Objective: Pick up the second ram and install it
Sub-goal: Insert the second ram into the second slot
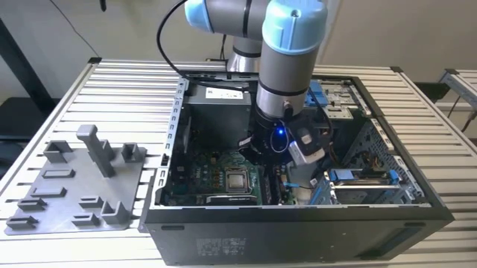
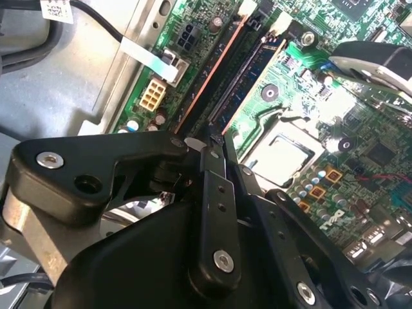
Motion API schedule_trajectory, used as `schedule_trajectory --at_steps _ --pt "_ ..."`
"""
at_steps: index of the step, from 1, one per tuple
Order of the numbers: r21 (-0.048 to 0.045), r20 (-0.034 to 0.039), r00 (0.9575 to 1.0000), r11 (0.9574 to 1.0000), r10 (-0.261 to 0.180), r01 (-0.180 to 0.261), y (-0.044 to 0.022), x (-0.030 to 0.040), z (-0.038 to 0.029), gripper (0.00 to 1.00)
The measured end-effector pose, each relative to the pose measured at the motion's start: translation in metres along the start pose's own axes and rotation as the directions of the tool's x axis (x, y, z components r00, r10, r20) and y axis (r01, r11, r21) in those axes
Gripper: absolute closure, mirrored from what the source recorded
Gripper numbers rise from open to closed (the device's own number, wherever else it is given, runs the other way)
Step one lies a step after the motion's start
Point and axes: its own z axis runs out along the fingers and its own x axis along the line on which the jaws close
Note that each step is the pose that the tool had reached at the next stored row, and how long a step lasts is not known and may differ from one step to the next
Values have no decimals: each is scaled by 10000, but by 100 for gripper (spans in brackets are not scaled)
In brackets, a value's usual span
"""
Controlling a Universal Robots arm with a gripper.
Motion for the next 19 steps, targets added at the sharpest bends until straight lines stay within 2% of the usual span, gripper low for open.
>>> schedule_trajectory --at_steps 6,11,19 --pt "13 -4 10000 10000 35 -35 1 1 27 86" --pt "12 -1 10000 10000 37 -37 1 0 17 86" --pt "145 2 10000 9999 33 -33 0 -1 -13 86"
